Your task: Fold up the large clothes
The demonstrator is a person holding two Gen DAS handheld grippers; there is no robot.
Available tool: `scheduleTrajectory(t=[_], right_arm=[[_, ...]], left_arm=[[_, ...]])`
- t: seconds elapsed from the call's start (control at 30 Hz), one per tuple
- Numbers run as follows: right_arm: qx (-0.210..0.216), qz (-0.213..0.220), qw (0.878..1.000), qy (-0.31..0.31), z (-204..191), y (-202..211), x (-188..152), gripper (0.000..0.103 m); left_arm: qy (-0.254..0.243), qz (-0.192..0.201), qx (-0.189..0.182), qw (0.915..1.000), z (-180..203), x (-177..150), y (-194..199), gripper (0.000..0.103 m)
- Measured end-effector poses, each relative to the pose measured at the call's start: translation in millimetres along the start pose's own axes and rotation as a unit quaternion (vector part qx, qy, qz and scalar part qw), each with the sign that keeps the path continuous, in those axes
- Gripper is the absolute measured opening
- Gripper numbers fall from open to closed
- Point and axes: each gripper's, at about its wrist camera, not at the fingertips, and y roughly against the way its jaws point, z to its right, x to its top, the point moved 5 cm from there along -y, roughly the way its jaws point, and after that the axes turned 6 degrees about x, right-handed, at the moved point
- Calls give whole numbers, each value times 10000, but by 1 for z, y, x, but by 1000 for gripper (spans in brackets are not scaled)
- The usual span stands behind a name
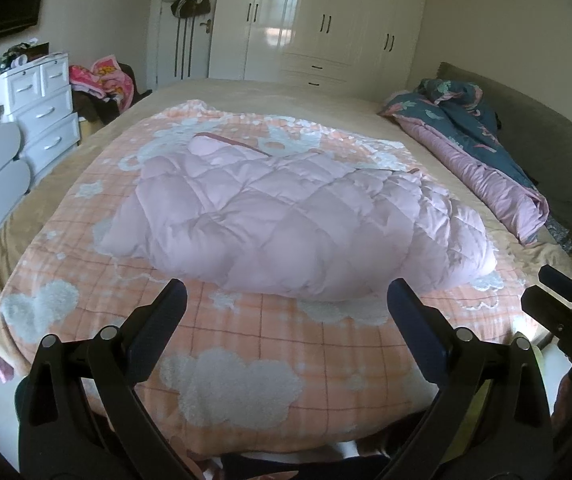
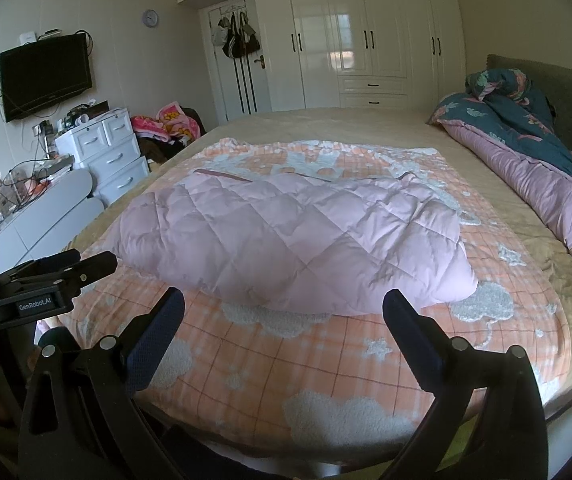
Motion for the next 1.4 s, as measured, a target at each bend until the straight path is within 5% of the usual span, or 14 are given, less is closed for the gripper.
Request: scheduleTrajectory(t=[1.4], right_arm=[[-21,5,10000,-27,4,2,-3,99]], left_arm=[[-33,19,162,9999,-8,4,2,94]])
